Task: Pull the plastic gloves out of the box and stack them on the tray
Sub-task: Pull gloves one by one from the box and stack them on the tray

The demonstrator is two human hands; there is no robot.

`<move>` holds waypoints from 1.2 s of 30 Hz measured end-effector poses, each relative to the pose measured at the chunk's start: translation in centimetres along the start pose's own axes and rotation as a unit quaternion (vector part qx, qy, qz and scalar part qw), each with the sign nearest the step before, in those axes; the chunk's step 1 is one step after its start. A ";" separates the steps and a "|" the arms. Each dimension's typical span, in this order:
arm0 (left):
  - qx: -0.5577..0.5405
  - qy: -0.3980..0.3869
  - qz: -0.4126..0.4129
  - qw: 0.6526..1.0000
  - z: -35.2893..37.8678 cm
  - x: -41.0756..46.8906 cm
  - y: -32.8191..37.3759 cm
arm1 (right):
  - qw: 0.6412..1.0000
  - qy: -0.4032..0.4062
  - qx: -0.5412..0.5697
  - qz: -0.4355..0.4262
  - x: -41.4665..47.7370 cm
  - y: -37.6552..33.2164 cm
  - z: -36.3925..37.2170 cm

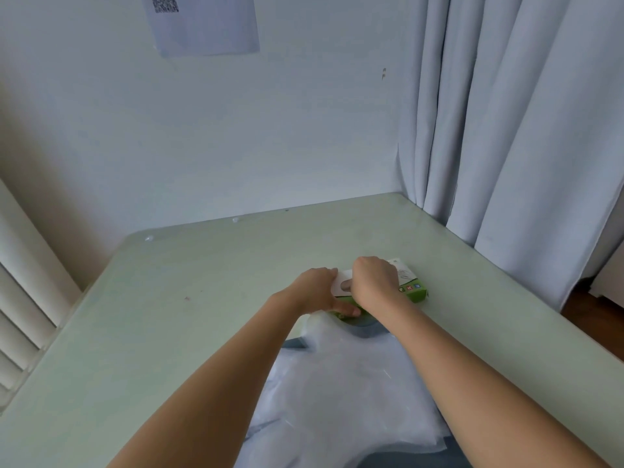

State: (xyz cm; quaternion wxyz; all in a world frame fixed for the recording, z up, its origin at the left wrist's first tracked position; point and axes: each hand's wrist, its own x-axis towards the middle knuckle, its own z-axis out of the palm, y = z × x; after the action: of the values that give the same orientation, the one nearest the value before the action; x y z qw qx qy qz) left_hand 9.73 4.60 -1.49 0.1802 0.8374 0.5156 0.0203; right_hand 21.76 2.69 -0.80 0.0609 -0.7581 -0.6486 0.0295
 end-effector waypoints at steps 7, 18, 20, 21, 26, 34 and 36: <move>-0.018 0.003 0.004 1.000 -0.1 0.1 -0.3 | 0.997 0.002 -0.028 -0.074 -0.4 0.6 -1.1; -0.050 0.005 0.007 0.999 0.4 0.3 -0.6 | 0.988 0.055 0.084 -0.119 0.6 2.4 -0.4; -0.042 0.005 0.005 0.999 0.4 0.4 -0.6 | 0.979 0.051 0.093 -0.175 0.6 2.6 -0.4; -0.036 0.004 0.003 0.999 0.5 0.5 -0.6 | 0.973 0.044 0.099 -0.204 0.6 2.7 -0.4; -0.029 0.003 0.001 1.000 0.4 0.5 -0.4 | 0.950 0.036 0.066 -0.302 -0.4 3.5 -0.6; -0.031 0.010 -0.009 0.999 0.4 0.0 0.0 | 0.942 0.098 0.021 -0.321 -2.2 3.8 1.0; -0.037 0.005 -0.011 0.999 0.3 0.1 -0.1 | 0.945 0.087 0.084 -0.305 -1.7 4.4 0.4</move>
State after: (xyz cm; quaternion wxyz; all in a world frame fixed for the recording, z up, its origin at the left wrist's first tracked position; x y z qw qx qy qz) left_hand 9.81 4.66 -1.81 0.2087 0.8246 0.5242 0.0411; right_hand 25.70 0.40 -1.86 0.1866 -0.5155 -0.8363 -0.0016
